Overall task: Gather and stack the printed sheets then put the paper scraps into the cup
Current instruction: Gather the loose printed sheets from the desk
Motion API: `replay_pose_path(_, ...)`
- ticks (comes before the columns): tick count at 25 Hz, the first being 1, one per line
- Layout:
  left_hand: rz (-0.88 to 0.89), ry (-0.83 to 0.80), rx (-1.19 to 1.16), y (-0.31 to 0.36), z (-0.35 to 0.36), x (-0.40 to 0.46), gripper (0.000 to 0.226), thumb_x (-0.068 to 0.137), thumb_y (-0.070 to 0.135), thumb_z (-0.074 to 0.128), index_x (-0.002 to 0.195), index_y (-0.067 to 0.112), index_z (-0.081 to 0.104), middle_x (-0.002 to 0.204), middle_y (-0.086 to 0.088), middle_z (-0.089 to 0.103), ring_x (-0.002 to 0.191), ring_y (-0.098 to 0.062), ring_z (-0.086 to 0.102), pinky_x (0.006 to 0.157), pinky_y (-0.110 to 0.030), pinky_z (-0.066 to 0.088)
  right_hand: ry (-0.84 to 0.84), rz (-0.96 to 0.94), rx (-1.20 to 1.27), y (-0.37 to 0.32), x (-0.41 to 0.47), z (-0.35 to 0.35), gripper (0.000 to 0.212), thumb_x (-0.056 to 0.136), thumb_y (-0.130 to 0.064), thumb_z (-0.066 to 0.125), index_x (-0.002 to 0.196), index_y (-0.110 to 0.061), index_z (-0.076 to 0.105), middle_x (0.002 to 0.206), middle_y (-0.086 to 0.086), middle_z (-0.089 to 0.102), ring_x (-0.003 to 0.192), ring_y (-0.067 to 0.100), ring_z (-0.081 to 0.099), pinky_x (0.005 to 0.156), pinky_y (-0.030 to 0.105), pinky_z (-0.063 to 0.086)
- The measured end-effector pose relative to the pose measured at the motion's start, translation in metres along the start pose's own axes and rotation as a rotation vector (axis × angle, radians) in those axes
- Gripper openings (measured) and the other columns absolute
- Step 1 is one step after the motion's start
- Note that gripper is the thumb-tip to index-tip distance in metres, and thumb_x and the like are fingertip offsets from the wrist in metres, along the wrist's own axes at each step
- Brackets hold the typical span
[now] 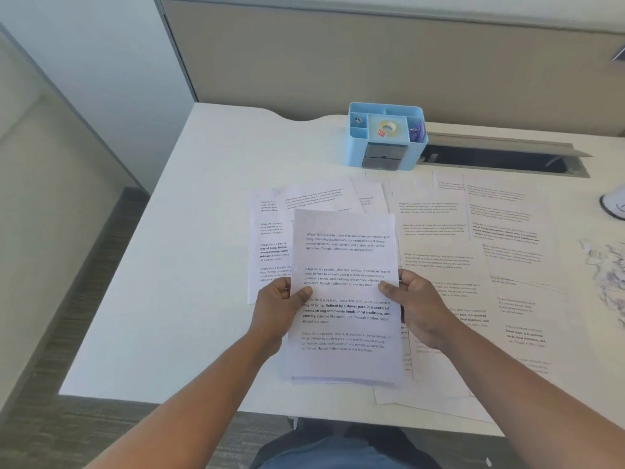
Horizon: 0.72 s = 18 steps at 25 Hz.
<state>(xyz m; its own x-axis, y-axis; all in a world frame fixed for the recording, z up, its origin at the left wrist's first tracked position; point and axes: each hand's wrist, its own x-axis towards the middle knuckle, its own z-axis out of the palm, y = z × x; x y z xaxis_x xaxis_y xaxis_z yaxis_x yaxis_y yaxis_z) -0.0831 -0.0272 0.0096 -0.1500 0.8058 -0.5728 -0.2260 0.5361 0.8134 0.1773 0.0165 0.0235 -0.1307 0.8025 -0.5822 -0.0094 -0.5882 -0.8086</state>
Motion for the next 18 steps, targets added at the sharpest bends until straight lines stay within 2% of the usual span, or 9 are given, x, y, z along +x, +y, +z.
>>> replay_pose_path(5,0.001,0.005,-0.021,-0.007,0.008,-0.003,0.017,0.094,0.008,0.073,0.11,0.002,0.069,0.101,-0.014,0.079,0.096,-0.034,0.077,0.088,-0.05,0.061,-0.033,0.041,-0.079,0.005,-0.009,-0.009,0.023,0.099,-0.008,0.064,0.121,-0.007,0.068,0.113,0.013,0.077,0.107,0.037,0.073,0.097,0.062,0.052)
replay_pose_path(8,0.005,0.012,-0.041,-0.008,0.016,-0.003,0.016,0.098,0.011,0.069,0.112,0.003,0.069,0.102,-0.015,0.079,0.096,-0.035,0.076,0.088,-0.051,0.061,-0.018,0.042,-0.101,0.002,-0.009,-0.015,0.016,0.101,-0.008,0.061,0.114,-0.009,0.07,0.107,0.011,0.079,0.096,0.029,0.076,0.093,0.056,0.057)
replay_pose_path(10,0.007,0.026,-0.032,-0.008,0.024,-0.005,0.017,0.099,0.012,0.068,0.113,0.003,0.069,0.102,-0.015,0.079,0.096,-0.034,0.077,0.086,-0.048,0.062,-0.013,0.042,-0.11,-0.001,-0.006,-0.022,0.015,0.102,-0.008,0.06,0.113,-0.01,0.07,0.106,0.01,0.079,0.093,0.027,0.076,0.087,0.051,0.059)
replay_pose_path(12,-0.002,0.046,-0.015,-0.009,0.032,-0.008,0.019,0.096,0.013,0.072,0.112,0.003,0.068,0.099,-0.011,0.08,0.093,-0.029,0.077,0.078,-0.04,0.062,-0.011,0.031,-0.103,-0.005,0.0,-0.033,0.016,0.102,-0.008,0.06,0.114,-0.009,0.07,0.107,0.01,0.078,0.091,0.027,0.076,0.078,0.044,0.061)
replay_pose_path(14,-0.016,0.063,0.012,-0.011,0.042,-0.011,0.026,0.091,0.012,0.078,0.111,0.003,0.066,0.093,-0.007,0.079,0.086,-0.023,0.076,0.074,-0.039,0.061,0.0,0.014,-0.088,-0.008,0.005,-0.049,0.018,0.101,-0.007,0.06,0.116,-0.008,0.069,0.108,0.011,0.078,0.095,0.03,0.076,0.082,0.046,0.06)
replay_pose_path(15,-0.029,0.065,0.028,-0.012,0.048,-0.012,0.031,0.088,0.011,0.081,0.112,0.002,0.065,0.09,-0.007,0.077,0.084,-0.023,0.075,0.079,-0.044,0.062,0.011,0.008,-0.075,-0.009,0.008,-0.057,0.018,0.101,-0.007,0.06,0.117,-0.008,0.069,0.108,0.011,0.078,0.098,0.031,0.075,0.085,0.048,0.06)
replay_pose_path(17,-0.066,0.058,0.054,-0.012,0.059,-0.013,0.035,0.086,0.01,0.083,0.114,0.002,0.063,0.095,-0.015,0.076,0.086,-0.025,0.075,0.088,-0.05,0.06,0.019,0.006,-0.048,-0.012,0.011,-0.073,0.019,0.101,-0.006,0.06,0.118,-0.007,0.069,0.108,0.011,0.078,0.1,0.034,0.075,0.088,0.05,0.06)
replay_pose_path(18,-0.079,0.046,0.056,-0.012,0.066,-0.016,0.034,0.086,0.009,0.083,0.113,0.001,0.064,0.1,-0.018,0.077,0.088,-0.027,0.076,0.085,-0.048,0.063,0.014,0.011,-0.04,-0.015,0.013,-0.081,0.019,0.101,-0.006,0.06,0.118,-0.007,0.069,0.108,0.011,0.078,0.101,0.034,0.075,0.088,0.051,0.06)
